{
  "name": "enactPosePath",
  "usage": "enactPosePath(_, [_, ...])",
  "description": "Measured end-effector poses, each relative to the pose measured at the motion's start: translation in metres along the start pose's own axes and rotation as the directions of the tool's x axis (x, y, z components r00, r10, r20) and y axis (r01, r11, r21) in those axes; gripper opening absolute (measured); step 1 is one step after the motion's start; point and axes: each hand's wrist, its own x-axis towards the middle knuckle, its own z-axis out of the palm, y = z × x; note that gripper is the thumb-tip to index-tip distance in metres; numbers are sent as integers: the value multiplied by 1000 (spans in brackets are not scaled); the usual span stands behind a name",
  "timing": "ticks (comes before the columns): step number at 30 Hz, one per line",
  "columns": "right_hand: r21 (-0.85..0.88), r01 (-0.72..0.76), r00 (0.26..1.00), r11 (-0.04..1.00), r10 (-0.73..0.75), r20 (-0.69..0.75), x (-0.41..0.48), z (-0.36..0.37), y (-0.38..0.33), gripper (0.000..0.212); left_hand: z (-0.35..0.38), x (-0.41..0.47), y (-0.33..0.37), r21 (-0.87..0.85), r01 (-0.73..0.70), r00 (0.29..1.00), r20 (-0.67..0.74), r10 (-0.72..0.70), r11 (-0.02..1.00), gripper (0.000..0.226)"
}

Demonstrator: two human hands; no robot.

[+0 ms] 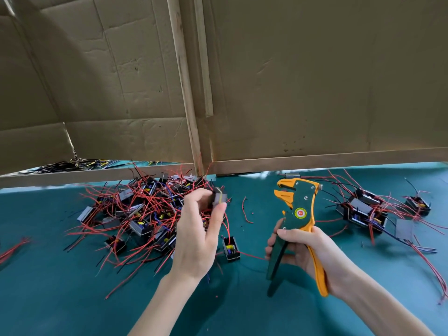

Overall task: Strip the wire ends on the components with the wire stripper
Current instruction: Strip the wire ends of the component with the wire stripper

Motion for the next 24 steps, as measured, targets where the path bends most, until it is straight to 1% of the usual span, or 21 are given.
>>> enactPosePath(2, [-26, -2, 1000, 1000, 2, 14, -1, 1, 0, 18, 2, -3, -2, 59, 19, 995, 100, -25, 998, 30])
enactPosePath(4, [-34, -8, 999, 999, 10, 40, -2, 2, 0, 17, 3, -5, -2, 134, 17, 985, 168, -39, 991, 22])
enactPosePath(6, [-39, -21, 997, 999, 24, 80, -3, 2, 1, 15, 3, -5, -1, 174, 14, 978, 204, -50, 985, 23])
enactPosePath(8, [-57, -32, 991, 998, 39, 130, -5, 4, 1, 11, 2, -4, 0, 170, 20, 973, 221, -58, 985, 21])
enactPosePath(10, [-78, -35, 983, 996, 49, 179, -6, 5, 2, 12, 1, -1, 2, 121, 34, 971, 230, -61, 992, 19])
enactPosePath(13, [-104, -44, 969, 994, 68, 239, -7, 4, 3, 22, 0, 0, 5, 75, 36, 972, 230, -52, 997, 18])
enactPosePath(18, [-142, -67, 955, 988, 105, 277, -6, 3, 4, 37, 1, 1, 6, 46, 34, 971, 236, -44, 998, 18])
enactPosePath(20, [-158, -74, 952, 985, 117, 282, -6, 3, 5, 39, 2, 2, 6, 52, 5, 978, 208, -16, 999, 20])
enactPosePath(24, [-189, -70, 946, 980, 125, 300, -7, 3, 5, 37, 2, 2, 4, 133, -100, 984, 157, 79, 986, 20])
